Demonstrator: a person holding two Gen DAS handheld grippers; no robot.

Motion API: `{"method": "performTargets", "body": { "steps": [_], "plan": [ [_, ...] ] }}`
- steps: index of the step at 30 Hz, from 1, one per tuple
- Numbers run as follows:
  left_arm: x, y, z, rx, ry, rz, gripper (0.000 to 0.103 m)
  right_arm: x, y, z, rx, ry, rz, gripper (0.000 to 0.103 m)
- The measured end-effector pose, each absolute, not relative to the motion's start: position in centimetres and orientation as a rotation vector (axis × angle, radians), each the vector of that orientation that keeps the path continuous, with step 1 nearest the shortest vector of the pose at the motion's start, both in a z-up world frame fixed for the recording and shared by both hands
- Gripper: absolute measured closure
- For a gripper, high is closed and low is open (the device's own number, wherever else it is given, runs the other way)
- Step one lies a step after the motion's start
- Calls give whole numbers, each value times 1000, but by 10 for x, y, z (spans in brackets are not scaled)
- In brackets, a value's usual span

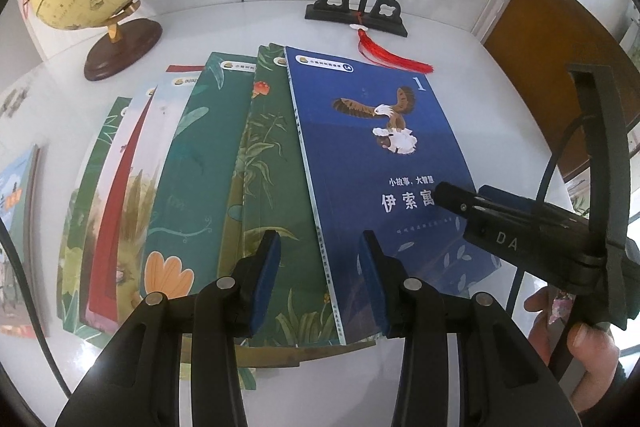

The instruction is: Organize books

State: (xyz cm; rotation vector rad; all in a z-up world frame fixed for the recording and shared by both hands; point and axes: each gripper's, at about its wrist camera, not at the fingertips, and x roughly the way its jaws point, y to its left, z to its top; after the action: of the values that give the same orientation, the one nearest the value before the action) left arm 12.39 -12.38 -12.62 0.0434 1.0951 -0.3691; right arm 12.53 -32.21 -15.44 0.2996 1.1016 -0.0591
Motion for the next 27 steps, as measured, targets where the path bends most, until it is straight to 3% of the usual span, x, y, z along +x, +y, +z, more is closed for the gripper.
{"method": "performTargets", "body": {
  "steps": [18, 21, 24, 27],
  "plan": [
    [121, -122, -122, 88, 1064, -391, 64, 127, -308, -150, 346, 1103, 43, 40],
    [119, -119, -120, 89, 1060, -395, 60, 128, -306, -148, 349, 1102, 57, 40],
    [115, -118, -119, 118, 1061, -373, 48, 128, -301, -144, 339, 1090, 84, 40],
    [107, -109, -118, 131, 1056, -343, 48, 126, -287, -142, 320, 1088, 119, 40]
  ]
}}
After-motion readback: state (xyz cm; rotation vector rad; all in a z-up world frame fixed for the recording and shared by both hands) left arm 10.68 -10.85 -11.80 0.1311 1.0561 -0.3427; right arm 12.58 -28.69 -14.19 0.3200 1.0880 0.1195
